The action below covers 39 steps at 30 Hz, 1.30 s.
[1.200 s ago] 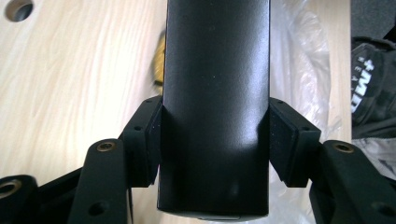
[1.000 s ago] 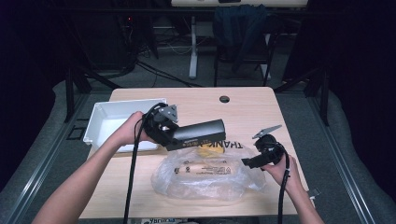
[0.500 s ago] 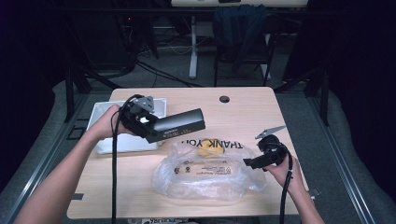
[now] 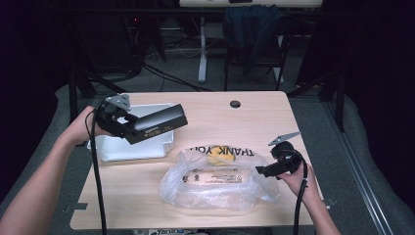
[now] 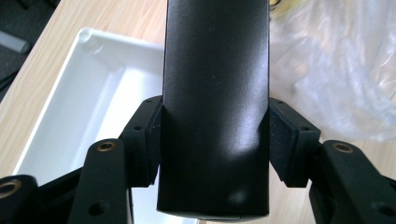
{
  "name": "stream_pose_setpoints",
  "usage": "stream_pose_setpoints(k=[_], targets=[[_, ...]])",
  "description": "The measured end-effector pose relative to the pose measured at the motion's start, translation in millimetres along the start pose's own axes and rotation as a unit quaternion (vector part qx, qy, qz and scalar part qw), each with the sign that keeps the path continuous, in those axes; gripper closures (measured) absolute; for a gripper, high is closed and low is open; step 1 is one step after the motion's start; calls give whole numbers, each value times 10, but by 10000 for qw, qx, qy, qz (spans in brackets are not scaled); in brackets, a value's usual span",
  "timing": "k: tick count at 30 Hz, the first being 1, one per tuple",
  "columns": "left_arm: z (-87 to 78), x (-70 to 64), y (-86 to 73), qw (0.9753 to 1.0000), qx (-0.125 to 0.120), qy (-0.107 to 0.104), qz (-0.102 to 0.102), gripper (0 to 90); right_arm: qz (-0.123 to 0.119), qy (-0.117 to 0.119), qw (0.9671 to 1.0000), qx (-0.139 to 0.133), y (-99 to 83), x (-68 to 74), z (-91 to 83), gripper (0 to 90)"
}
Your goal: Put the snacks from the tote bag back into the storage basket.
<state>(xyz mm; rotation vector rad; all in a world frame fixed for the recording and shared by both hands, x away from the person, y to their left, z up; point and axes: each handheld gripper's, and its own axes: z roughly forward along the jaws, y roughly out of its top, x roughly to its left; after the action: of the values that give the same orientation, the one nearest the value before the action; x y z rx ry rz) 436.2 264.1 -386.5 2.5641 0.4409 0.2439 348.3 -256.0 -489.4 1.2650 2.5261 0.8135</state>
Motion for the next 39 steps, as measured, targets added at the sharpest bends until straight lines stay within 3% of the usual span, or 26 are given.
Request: stream_pose_setpoints(k=[8, 17, 29, 39], targets=[[27, 242, -372, 9996, -5, 27, -292, 437, 9, 26, 10000, -17, -2, 5, 4, 133], [232, 402, -753, 9985, 107, -51, -538, 437, 16, 13, 10000, -11, -4, 4, 0, 133], [641, 468, -992, 9980, 407, -181, -455, 437, -7, -7, 10000, 2, 0, 19, 11, 133], [949, 500, -1025, 9974, 652, -105, -288, 431, -29, -32, 10000, 29, 6, 37, 22, 133]])
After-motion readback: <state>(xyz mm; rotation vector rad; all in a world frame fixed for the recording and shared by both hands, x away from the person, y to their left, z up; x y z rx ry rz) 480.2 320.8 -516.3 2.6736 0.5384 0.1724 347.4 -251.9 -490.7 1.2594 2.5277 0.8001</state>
